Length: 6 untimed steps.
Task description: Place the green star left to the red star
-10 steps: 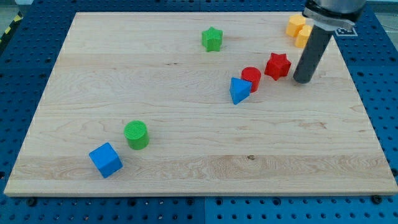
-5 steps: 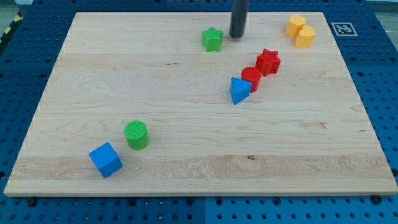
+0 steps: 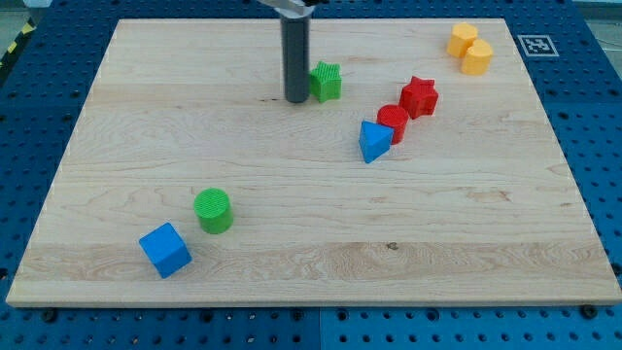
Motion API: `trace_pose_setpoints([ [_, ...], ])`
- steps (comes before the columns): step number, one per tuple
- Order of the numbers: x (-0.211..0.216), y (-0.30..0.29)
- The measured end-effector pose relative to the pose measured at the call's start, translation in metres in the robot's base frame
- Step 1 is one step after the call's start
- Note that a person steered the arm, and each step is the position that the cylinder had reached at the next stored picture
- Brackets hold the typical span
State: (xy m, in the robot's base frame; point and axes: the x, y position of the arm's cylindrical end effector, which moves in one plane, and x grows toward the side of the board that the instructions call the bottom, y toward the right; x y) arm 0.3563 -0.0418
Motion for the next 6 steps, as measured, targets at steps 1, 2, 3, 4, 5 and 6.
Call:
trace_pose_setpoints([
  [1,-0.024,-0.014],
  [2,-0.035,0.005],
  [3,-0.018,0.046],
  [4,0.015,0.088],
  [5,0.035,0.105],
  [6,0.039,0.038],
])
